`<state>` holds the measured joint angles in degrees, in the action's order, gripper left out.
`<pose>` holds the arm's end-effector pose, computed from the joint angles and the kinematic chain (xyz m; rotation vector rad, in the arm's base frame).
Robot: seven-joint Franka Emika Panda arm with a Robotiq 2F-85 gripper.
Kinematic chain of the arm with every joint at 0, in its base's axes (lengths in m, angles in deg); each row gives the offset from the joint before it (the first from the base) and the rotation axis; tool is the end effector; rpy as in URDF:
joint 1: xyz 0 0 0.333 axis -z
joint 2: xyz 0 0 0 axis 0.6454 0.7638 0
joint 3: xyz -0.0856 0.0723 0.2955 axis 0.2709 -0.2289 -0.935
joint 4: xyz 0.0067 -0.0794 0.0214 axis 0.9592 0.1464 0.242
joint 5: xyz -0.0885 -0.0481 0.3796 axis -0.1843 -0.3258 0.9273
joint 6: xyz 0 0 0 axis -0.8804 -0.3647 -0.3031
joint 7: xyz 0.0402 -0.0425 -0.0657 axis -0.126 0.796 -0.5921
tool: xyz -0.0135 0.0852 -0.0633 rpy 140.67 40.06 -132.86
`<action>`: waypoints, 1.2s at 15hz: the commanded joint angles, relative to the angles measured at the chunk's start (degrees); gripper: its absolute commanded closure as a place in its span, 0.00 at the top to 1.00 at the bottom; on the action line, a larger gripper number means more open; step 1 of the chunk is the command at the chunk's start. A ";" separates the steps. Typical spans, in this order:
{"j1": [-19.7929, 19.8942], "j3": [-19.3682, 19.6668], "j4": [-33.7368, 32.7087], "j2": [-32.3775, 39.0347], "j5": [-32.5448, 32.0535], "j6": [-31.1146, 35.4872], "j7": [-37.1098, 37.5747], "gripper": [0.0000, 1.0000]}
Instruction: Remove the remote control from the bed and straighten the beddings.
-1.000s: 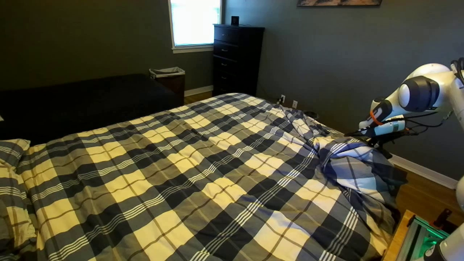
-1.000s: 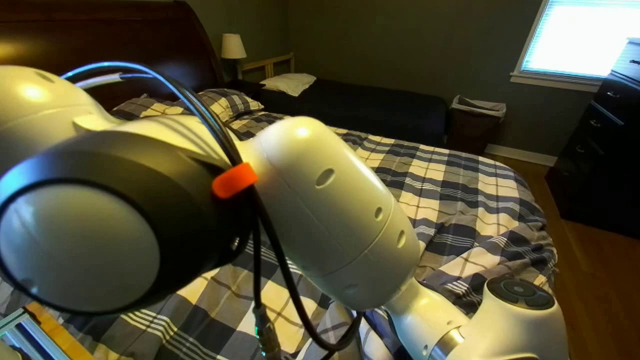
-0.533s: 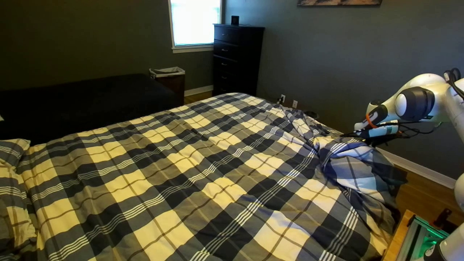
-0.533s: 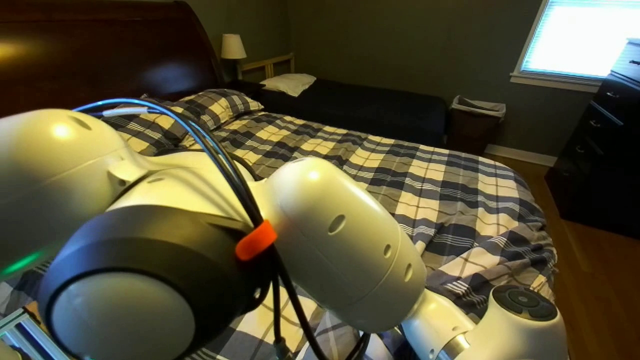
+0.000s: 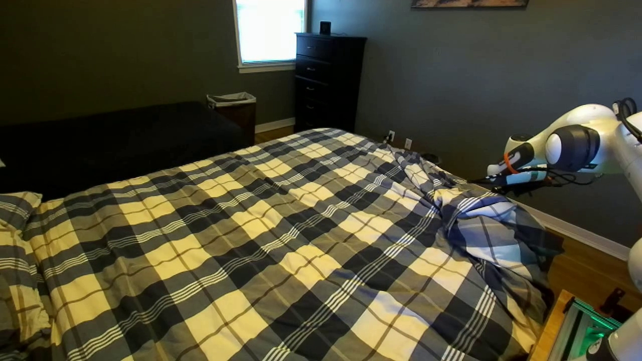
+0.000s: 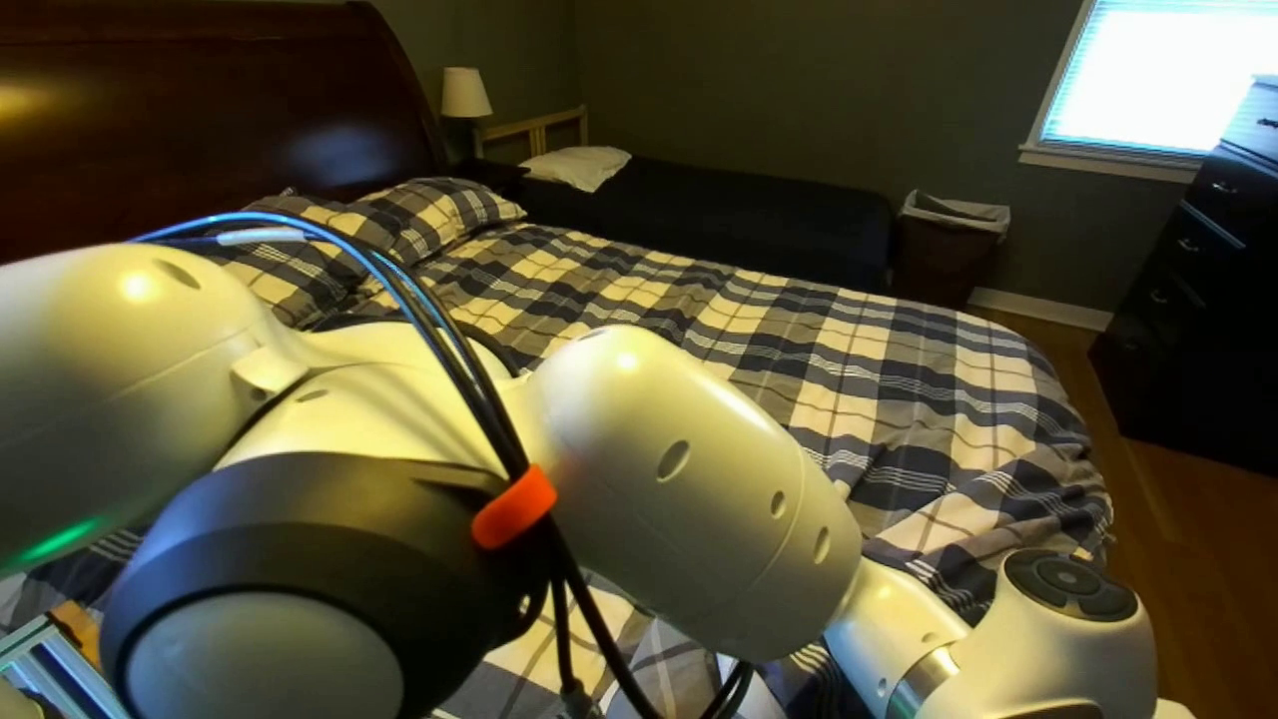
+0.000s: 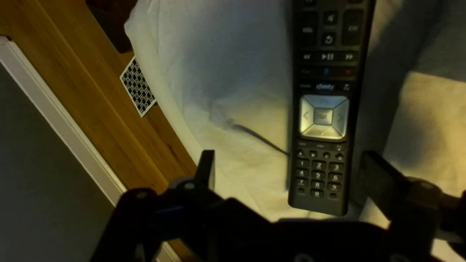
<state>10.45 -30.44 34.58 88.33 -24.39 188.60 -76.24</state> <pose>0.3991 -0.6597 0.0967 2.6491 -0.6654 0.0365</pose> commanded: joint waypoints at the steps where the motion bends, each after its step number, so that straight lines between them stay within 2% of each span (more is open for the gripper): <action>1: 0.04 0.67 4.67 -5.25 0.28 -3.70 0.34 1.00; 2: -0.14 1.07 6.42 -7.26 0.15 -5.94 0.11 1.00; 6: 1.88 -1.64 13.35 -15.26 1.47 -13.81 -5.13 1.00; 12: 5.21 -6.72 23.66 -25.50 3.71 -20.91 -20.00 1.00; 15: 5.09 -7.94 28.47 -28.89 4.57 -23.79 -26.97 1.00; 18: 3.90 -7.93 30.95 -30.85 4.60 -30.09 -32.58 1.00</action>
<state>14.60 -37.78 60.92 61.01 -21.15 163.23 -102.78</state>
